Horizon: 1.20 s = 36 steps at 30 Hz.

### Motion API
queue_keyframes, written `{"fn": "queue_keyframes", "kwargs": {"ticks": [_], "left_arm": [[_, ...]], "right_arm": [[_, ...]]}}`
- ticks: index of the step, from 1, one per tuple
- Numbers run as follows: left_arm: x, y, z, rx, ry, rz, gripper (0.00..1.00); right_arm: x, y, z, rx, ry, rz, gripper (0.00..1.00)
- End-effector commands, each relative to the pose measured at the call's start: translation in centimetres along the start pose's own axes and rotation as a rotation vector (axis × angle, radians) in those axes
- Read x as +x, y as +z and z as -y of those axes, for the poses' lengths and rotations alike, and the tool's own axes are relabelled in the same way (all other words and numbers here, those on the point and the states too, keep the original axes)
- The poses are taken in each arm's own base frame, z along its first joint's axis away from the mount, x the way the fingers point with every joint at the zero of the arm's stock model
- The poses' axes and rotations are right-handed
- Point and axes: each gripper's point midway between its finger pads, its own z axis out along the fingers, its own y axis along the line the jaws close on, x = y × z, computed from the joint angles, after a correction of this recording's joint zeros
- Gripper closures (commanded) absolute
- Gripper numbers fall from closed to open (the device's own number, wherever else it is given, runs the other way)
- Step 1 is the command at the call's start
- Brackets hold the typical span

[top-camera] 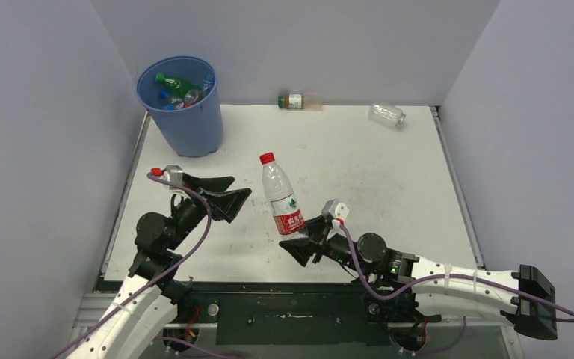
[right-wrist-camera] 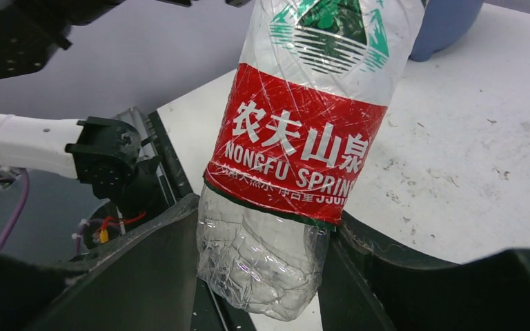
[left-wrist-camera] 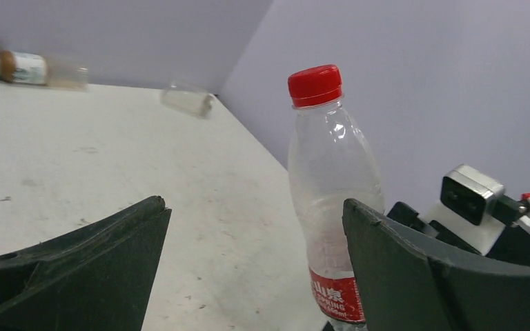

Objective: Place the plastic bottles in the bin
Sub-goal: Pick up the plastic bottle at the center of the board.

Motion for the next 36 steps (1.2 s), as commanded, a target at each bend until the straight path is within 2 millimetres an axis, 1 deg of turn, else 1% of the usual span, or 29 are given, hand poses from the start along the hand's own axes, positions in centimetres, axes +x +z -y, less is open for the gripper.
{"fn": "queue_keyframes", "kwargs": {"ticks": [1, 4, 7, 11, 13, 17, 21, 23, 27, 30, 33, 36], "left_arm": [[-3.4, 0.2, 7.5, 0.345, -0.125, 0.084, 0.04], [-3.6, 0.7, 8.3, 0.374, -0.117, 0.081, 0.04], [-2.8, 1.6, 8.4, 0.363, -0.103, 0.044, 0.03], [-2.8, 2.3, 8.7, 0.355, -0.104, 0.042, 0.03], [-2.8, 2.9, 8.5, 0.332, -0.114, 0.031, 0.03], [-2.7, 3.9, 7.4, 0.251, -0.146, 0.004, 0.01], [-2.6, 4.2, 7.7, 0.252, -0.178, -0.025, 0.0], [-2.6, 4.3, 8.2, 0.268, -0.191, -0.046, 0.06], [-2.3, 4.7, 9.1, 0.303, -0.214, -0.101, 0.14], [-1.9, 5.0, 9.2, 0.309, -0.238, -0.128, 0.21], [-1.4, 5.3, 9.0, 0.3, -0.252, -0.158, 0.33], [-0.8, 5.5, 9.1, 0.306, -0.263, -0.189, 0.4]], "right_arm": [[-2.7, -0.8, -2.2, -0.101, 0.038, 0.132, 0.67], [-2.3, -0.9, -2.6, -0.115, 0.049, 0.136, 0.67], [-1.9, -0.9, -3.1, -0.134, 0.051, 0.134, 0.67], [-1.3, -0.7, -3.6, -0.148, 0.034, 0.12, 0.67], [-1.2, -0.8, -3.7, -0.145, 0.021, 0.12, 0.68], [-1.4, -1.0, -3.6, -0.131, -0.004, 0.121, 0.68], [-1.0, -1.2, -3.2, -0.104, -0.048, 0.097, 0.69], [-0.9, -1.3, -2.9, -0.087, -0.072, 0.085, 0.69], [-0.6, -1.4, -2.5, -0.068, -0.109, 0.069, 0.7], [-0.5, -1.4, -2.4, -0.058, -0.137, 0.056, 0.7], [-0.4, -1.4, -2.4, -0.061, -0.153, 0.047, 0.7], [-0.4, -1.5, -2.4, -0.057, -0.163, 0.043, 0.7]]}}
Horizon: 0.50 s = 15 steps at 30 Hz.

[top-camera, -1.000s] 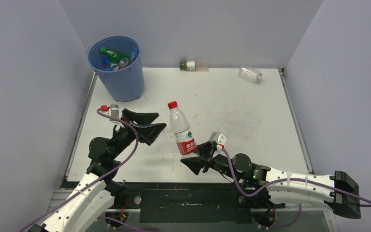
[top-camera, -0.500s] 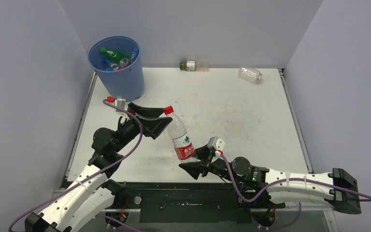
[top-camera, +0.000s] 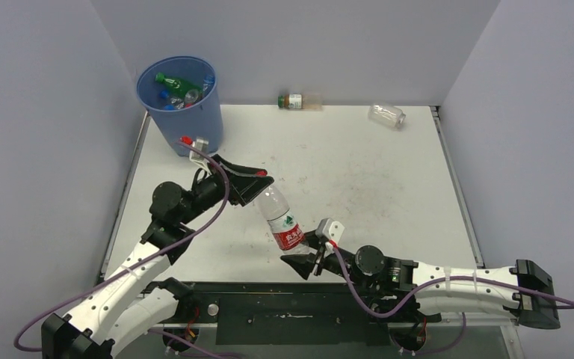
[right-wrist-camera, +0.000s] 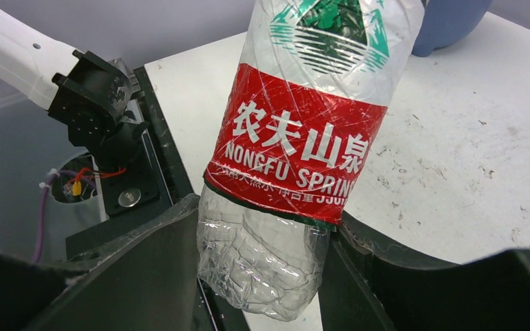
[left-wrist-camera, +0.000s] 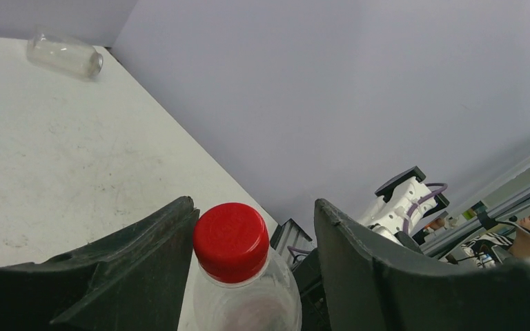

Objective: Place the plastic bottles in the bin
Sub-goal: Pick up the plastic bottle at the center of the board.

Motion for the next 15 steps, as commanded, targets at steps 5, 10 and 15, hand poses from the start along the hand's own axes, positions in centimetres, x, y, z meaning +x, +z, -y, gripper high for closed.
{"fn": "queue_keyframes", "kwargs": {"ticks": [5, 10, 15], "left_arm": [[-0.3, 0.4, 2.3, 0.075, -0.016, -0.044, 0.67], [0.0, 0.1, 2.6, 0.09, -0.02, -0.059, 0.69], [0.2, 0.0, 3.0, 0.104, -0.011, -0.073, 1.0]], "right_arm": [[-3.3, -0.2, 0.3, 0.031, -0.02, 0.08, 0.7], [-3.0, -0.3, 1.1, 0.075, -0.022, 0.084, 0.7], [-2.4, 0.1, 1.4, 0.101, -0.021, 0.054, 0.41]]}}
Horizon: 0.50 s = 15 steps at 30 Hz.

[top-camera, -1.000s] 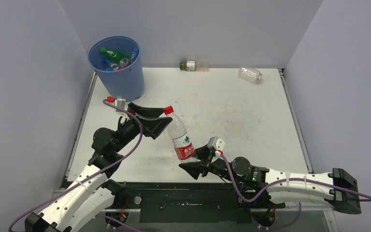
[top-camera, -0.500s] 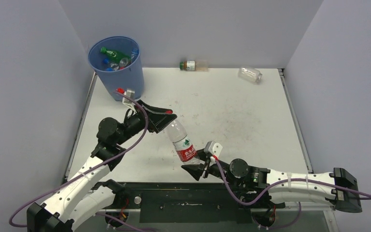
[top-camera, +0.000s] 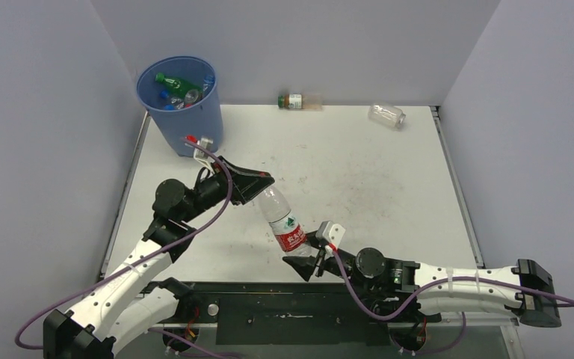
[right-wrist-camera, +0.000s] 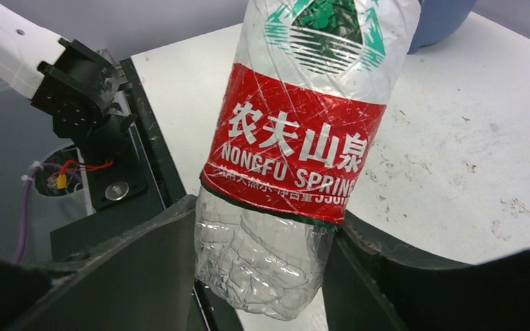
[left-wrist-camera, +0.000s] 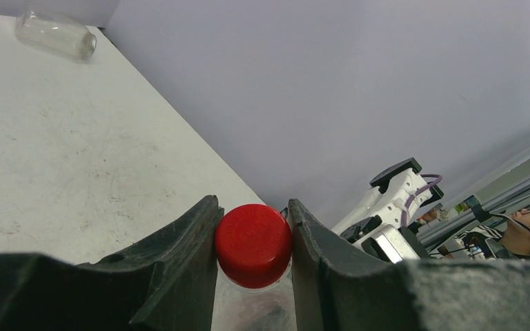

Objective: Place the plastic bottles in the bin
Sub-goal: Pick up the plastic bottle at the center of the board.

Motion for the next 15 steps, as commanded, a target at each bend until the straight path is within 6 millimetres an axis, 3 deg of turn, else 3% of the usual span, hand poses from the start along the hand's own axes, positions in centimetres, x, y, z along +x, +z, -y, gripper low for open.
{"fn": "queue_keyframes", "kwargs": {"ticks": [1, 3, 4, 5, 8, 9, 15], "left_arm": [[-0.7, -0.3, 3.4, 0.103, 0.039, -0.02, 1.0], [-1.0, -0.4, 3.4, 0.093, 0.061, -0.01, 1.0], [-1.2, -0.5, 3.3, 0.081, 0.079, -0.005, 1.0], [-1.4, -0.5, 3.1, 0.055, 0.102, -0.002, 1.0], [-3.0, -0.9, 2.9, -0.027, 0.222, 0.02, 1.0], [-3.9, -1.1, 3.2, -0.05, 0.267, 0.037, 1.0], [-9.2, -3.2, 5.7, -0.152, 0.533, 0.168, 1.0]], "right_arm": [[-2.6, 0.6, 0.9, 0.073, 0.031, 0.059, 0.27], [-2.7, 0.9, 0.9, 0.082, 0.057, 0.041, 0.06], [-3.0, 1.0, 0.6, 0.078, 0.082, 0.038, 0.04], [-3.7, 1.1, -0.1, 0.046, 0.108, 0.038, 0.1], [-6.2, 1.2, -2.1, -0.043, 0.181, 0.035, 0.1], [-8.0, 1.2, -2.5, -0.055, 0.207, 0.053, 0.1], [-12.8, -0.1, -2.9, -0.075, 0.276, 0.091, 0.1]]}}
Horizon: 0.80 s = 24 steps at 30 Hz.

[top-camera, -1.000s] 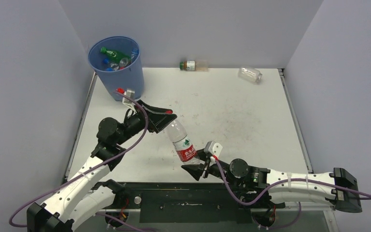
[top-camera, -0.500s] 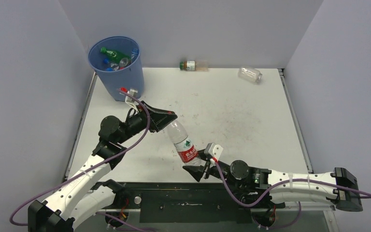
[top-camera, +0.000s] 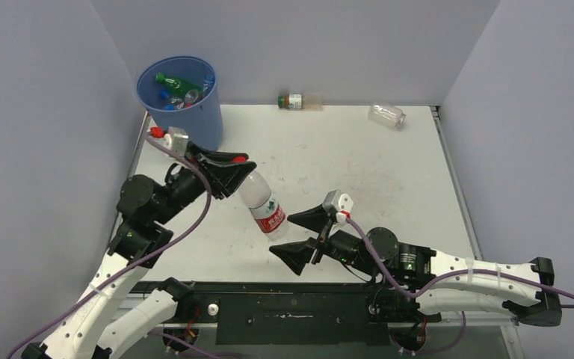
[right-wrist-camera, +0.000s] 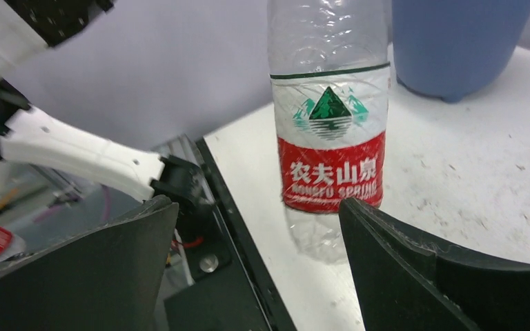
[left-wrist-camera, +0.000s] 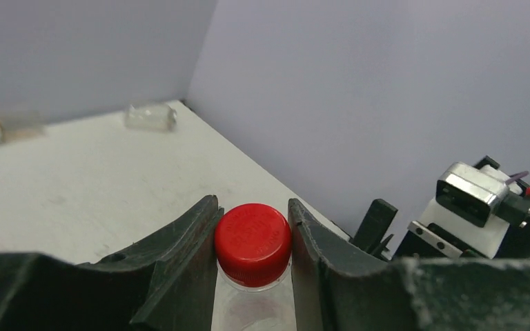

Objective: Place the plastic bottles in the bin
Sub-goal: Pick up the plastic bottle at the center of the board, then place the plastic bottle in the trash bin.

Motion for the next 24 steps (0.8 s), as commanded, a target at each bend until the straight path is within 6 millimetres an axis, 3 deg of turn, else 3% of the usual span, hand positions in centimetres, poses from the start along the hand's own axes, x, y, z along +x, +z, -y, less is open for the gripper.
{"fn": "queue_keyframes", "kwargs": {"ticks": [1, 5, 10, 14, 18, 24], "left_arm": [[-4.8, -2.2, 0.8, -0.084, 0.275, 0.106, 1.0], [-4.2, -3.2, 3.0, 0.04, 0.414, 0.078, 1.0], [-1.5, -3.8, 5.5, 0.236, 0.43, -0.002, 1.0], [-1.1, -4.1, 5.5, 0.243, 0.401, 0.016, 1.0], [-3.7, -4.1, 3.2, 0.064, 0.46, 0.096, 1.0], [-12.4, -4.8, -3.6, -0.44, 0.537, 0.388, 1.0]], "right_arm": [[-3.7, -1.2, -1.0, -0.023, 0.097, 0.062, 0.1], [-3.6, -0.7, 0.5, 0.059, 0.125, 0.06, 0.1], [-3.9, 1.4, -0.9, -0.019, 0.112, 0.034, 0.1], [-4.1, 2.0, -0.1, 0.019, 0.075, 0.059, 0.1], [-3.7, 1.1, 2.4, 0.135, 0.054, 0.09, 0.1], [-2.2, -1.1, 6.8, 0.343, 0.07, 0.139, 0.1]]}}
